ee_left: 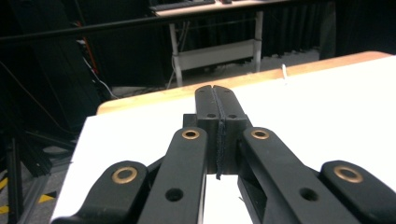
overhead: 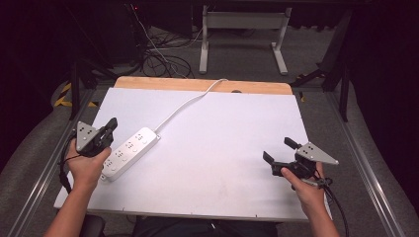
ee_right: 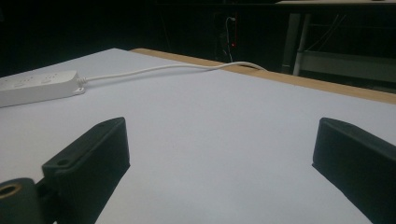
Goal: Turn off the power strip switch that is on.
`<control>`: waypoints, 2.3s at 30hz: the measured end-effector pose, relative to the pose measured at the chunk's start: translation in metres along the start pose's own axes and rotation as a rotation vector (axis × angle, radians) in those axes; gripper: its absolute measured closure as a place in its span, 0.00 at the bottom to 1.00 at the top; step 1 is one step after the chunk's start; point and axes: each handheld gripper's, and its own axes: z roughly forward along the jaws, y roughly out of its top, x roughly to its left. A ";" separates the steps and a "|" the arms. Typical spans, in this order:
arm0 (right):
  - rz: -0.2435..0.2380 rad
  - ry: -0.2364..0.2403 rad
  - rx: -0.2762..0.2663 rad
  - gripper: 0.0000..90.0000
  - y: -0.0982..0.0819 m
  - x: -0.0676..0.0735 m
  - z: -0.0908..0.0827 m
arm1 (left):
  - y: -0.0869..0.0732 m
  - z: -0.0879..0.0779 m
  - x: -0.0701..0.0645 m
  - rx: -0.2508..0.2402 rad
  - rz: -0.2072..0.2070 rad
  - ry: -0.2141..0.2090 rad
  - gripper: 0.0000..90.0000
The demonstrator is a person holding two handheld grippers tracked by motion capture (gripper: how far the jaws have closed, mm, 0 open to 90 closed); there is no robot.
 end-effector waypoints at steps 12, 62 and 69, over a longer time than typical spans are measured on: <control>0.003 -0.007 0.004 0.05 -0.001 0.000 -0.003 | 0.006 0.014 -0.016 0.089 0.042 -0.090 1.00; 0.010 -0.009 0.023 0.06 -0.003 0.002 -0.006 | -0.006 0.065 -0.036 0.587 0.092 -0.228 1.00; 0.010 -0.008 0.020 0.06 -0.002 0.003 -0.007 | -0.008 0.065 -0.039 0.587 0.093 -0.213 1.00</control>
